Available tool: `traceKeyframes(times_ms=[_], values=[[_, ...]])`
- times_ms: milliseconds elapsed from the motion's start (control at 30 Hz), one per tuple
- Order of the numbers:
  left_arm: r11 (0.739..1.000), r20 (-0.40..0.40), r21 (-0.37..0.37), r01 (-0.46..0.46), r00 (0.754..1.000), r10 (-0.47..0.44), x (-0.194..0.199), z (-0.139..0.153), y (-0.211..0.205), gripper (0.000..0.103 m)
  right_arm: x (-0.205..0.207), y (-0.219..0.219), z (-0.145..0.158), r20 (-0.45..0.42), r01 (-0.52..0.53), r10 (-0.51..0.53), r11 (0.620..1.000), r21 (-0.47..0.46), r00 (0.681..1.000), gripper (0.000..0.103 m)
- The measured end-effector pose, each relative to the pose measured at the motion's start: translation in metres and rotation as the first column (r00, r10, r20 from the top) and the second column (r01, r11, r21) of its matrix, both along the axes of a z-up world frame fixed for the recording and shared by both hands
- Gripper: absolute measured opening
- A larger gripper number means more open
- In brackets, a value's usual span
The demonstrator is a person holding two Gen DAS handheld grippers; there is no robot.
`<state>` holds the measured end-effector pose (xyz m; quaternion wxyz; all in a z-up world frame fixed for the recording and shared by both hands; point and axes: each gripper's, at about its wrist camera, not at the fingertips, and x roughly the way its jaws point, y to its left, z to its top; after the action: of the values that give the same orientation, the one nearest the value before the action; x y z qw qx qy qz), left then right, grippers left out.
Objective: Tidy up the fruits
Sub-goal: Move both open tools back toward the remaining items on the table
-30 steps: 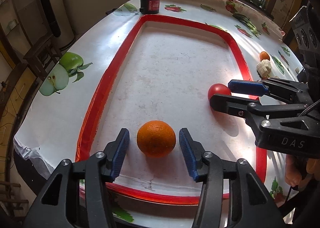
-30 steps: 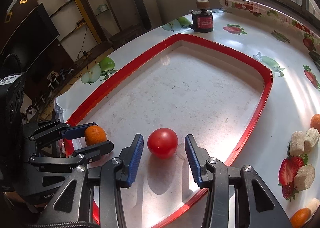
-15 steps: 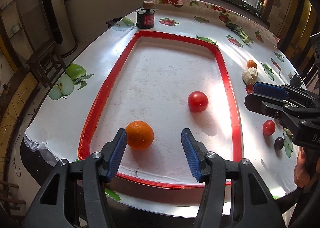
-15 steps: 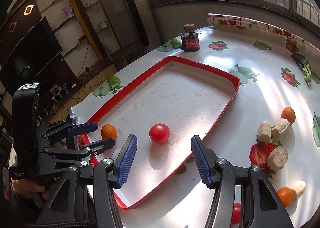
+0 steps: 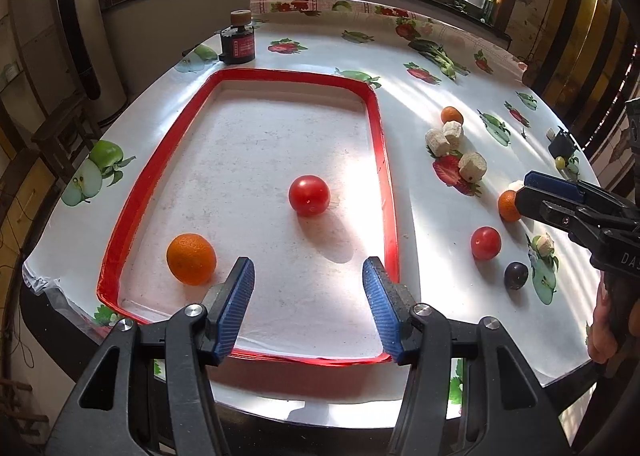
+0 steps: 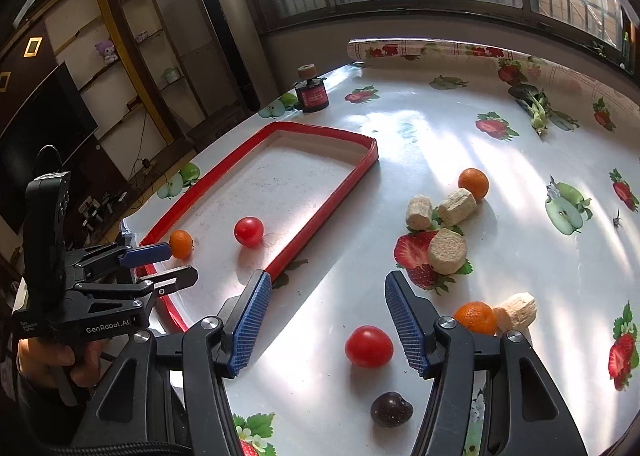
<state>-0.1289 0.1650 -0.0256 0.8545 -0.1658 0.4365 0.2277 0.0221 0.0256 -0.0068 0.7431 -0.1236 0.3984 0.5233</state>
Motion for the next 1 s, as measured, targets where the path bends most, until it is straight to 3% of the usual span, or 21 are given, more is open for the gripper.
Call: traceKeyframes(times_ms=[600,1000], values=[[0.983,-0.009,-0.054,0.177,0.984,-0.178,0.045,-0.011,-0.068,0.055,0.045,-0.1,-0.02,-0.008,0.202,-0.202,0.979,-0.039,0.979,0.062],[0.964,-0.011,-0.081,0.255,0.966,-0.257,0.084,-0.017,-0.091,0.055,0.064,-0.114,-0.039,-0.017,0.247,-0.249,0.966,-0.071,0.968,0.062]])
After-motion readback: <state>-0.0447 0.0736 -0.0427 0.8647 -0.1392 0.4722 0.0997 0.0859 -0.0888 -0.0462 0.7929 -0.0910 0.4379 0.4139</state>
